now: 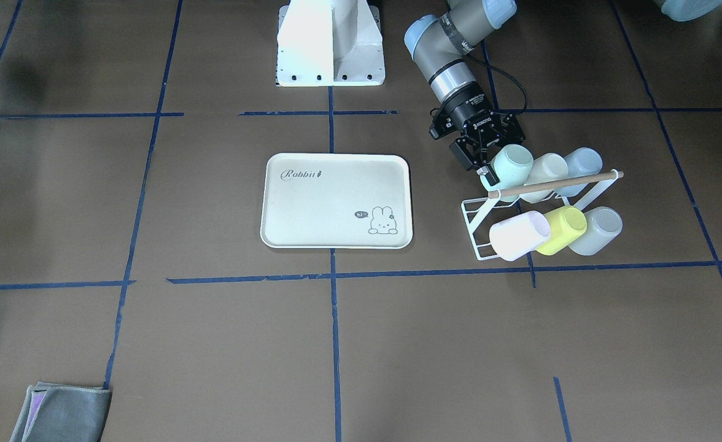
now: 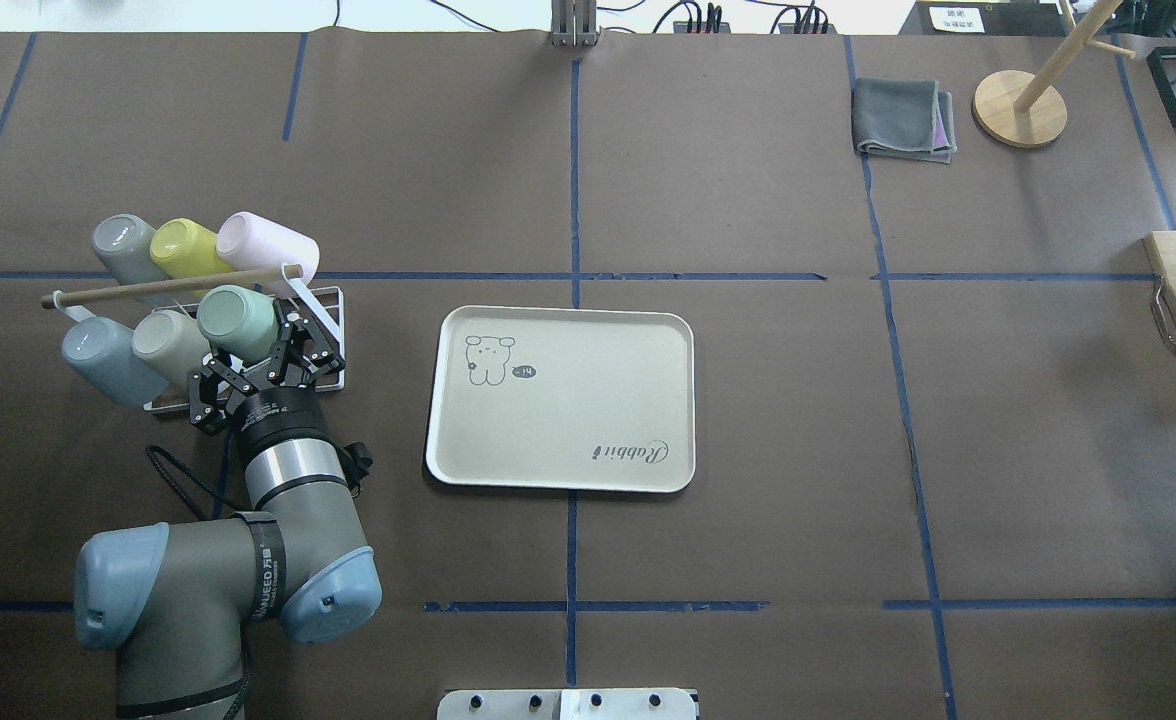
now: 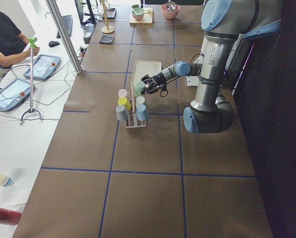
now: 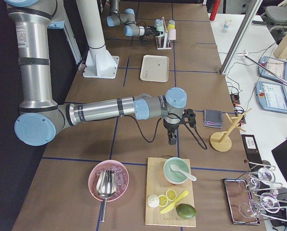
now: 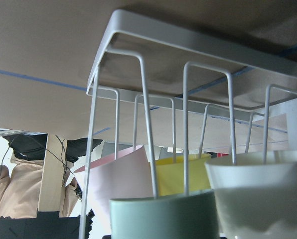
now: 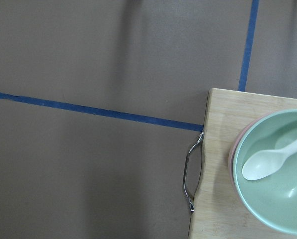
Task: Pick up and place green cup on tray
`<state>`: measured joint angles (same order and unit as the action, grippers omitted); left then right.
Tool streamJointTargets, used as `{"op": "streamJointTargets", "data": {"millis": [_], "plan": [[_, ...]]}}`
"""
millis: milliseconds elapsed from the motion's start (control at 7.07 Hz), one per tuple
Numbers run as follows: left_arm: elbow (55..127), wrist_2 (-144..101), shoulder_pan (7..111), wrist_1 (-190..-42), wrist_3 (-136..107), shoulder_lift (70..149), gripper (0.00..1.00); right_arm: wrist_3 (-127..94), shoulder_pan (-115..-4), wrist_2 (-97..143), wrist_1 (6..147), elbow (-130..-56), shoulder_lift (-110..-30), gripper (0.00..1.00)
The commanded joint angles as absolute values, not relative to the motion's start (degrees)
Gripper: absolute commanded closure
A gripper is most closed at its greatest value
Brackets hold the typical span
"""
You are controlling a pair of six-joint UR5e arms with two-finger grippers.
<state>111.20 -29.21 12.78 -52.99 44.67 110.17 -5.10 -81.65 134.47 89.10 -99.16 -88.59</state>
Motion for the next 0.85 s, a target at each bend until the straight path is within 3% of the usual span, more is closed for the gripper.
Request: {"op": "streamJointTargets", "data": {"millis": [0, 708], "plan": [[113.5, -28.2, 13.2, -52.0, 45.0, 109.8, 0.72, -5.2, -81.7, 134.5, 89.1, -99.1, -88.6, 0.00], [120.1, -28.2, 13.5, -51.4, 45.0, 104.1, 0.72, -6.9, -81.7, 134.7, 89.0, -99.4, -88.3, 0.00]]}}
